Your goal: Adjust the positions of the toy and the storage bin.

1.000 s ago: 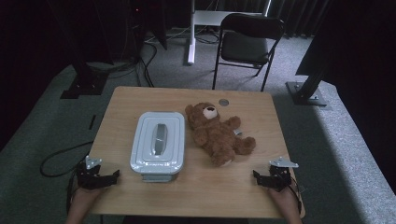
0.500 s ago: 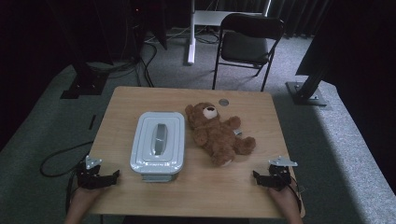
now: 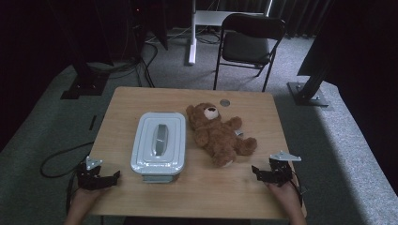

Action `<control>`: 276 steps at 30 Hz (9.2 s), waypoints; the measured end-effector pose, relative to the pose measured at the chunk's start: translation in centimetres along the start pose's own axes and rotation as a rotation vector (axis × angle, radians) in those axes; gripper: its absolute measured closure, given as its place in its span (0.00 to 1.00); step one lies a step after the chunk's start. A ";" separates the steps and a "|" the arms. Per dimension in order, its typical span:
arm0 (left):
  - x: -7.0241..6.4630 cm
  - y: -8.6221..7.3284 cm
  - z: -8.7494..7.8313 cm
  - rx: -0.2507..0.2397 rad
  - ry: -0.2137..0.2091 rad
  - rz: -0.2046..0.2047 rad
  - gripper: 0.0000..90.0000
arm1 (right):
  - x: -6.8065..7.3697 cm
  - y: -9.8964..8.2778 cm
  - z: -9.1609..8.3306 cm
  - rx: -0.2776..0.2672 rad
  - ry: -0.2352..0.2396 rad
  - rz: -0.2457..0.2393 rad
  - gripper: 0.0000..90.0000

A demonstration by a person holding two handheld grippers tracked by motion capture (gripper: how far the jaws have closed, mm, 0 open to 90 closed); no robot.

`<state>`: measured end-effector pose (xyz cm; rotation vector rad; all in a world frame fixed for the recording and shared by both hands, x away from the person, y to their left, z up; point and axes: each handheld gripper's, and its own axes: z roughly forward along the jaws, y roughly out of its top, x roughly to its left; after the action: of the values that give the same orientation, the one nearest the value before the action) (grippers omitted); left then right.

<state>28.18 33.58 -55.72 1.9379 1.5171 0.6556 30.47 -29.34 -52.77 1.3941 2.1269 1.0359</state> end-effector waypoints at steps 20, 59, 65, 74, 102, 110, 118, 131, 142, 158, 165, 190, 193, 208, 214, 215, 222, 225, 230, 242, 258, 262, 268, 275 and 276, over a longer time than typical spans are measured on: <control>0.0 0.0 0.0 -0.001 -0.001 -0.002 0.02 | 2.1 5.8 0.5 -0.055 0.072 -0.043 0.15; 0.0 0.0 0.0 -0.001 -0.001 -0.001 0.02 | 6.6 12.4 9.7 0.052 0.198 -0.085 0.15; 0.0 0.0 0.0 -0.001 0.000 -0.002 0.02 | 7.8 11.7 10.5 0.083 0.176 -0.108 0.16; 0.0 0.0 0.0 -0.001 -0.001 -0.002 0.02 | 8.2 11.6 10.3 0.082 0.145 -0.118 0.44; -0.1 0.0 0.0 0.000 -0.007 0.006 0.02 | 0.6 11.5 7.0 0.017 -0.225 0.066 0.70; -0.1 0.0 0.0 0.000 -0.010 0.011 0.02 | -2.7 12.4 7.8 0.010 -0.284 0.160 0.70; -0.1 0.0 0.0 0.000 -0.011 0.012 0.02 | -5.1 14.2 9.2 0.026 -0.319 0.210 0.68; 0.0 0.0 0.0 0.001 -0.014 0.015 0.02 | -7.5 15.5 10.5 0.035 -0.324 0.226 0.55; -0.1 0.1 0.0 0.001 -0.022 0.022 0.02 | -6.4 15.8 8.7 0.034 -0.275 0.229 0.29; 0.1 0.6 0.2 0.001 -0.043 -0.004 0.01 | -0.4 17.9 5.4 -0.066 -0.132 0.128 0.15; 0.1 1.3 0.2 -0.013 -0.042 0.003 0.01 | 2.7 17.5 6.7 -0.088 -0.055 0.079 0.14; -2.2 6.1 2.5 -0.058 -0.061 0.069 0.02 | 10.4 14.3 13.6 -0.070 0.088 -0.033 0.14; -2.7 6.3 2.8 -0.056 -0.065 0.086 0.01 | 11.8 13.6 14.5 -0.053 0.104 -0.062 0.14; -5.1 7.2 2.9 -0.073 -0.101 0.142 0.02 | 15.4 11.6 16.0 -0.022 0.200 -0.103 0.14; -6.1 7.1 2.6 -0.067 -0.114 0.157 0.02 | 15.5 11.3 15.9 -0.025 0.202 -0.131 0.14; -6.6 7.1 2.6 -0.066 -0.120 0.170 0.02 | 15.4 11.2 15.9 -0.021 0.195 -0.145 0.14; -7.9 7.2 2.6 -0.067 -0.098 0.186 0.01 | 14.2 10.7 15.7 -0.001 0.244 -0.115 0.14; -8.4 7.3 2.7 -0.066 -0.094 0.186 0.02 | 13.5 10.6 15.6 0.013 0.262 -0.094 0.14; -9.3 7.6 2.7 -0.052 -0.094 0.190 0.02 | 12.9 10.4 15.2 -0.002 0.255 -0.099 0.14; -11.5 7.9 2.7 -0.043 -0.098 0.217 0.02 | 11.4 9.9 14.2 -0.011 0.241 -0.124 0.14; -15.0 7.7 2.8 -0.025 -0.163 0.280 0.02 | 8.6 9.5 12.6 -0.005 0.243 -0.143 0.15; -15.7 7.8 2.8 -0.018 -0.163 0.308 0.02 | 8.2 9.2 12.1 -0.006 0.228 -0.156 0.15; -16.2 7.9 2.7 -0.037 -0.191 0.305 0.02 | 7.6 8.8 11.6 -0.033 0.214 -0.145 0.15; -16.8 8.0 2.7 -0.077 -0.232 0.308 0.01 | 6.6 7.8 10.9 -0.054 0.212 -0.150 0.14; -16.9 8.0 2.7 -0.088 -0.235 0.304 0.01 | 6.5 7.5 10.7 -0.065 0.201 -0.160 0.14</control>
<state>31.59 15.36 -52.40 2.1134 1.0468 0.5851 39.42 -17.79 -53.54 1.1104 2.2802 1.2125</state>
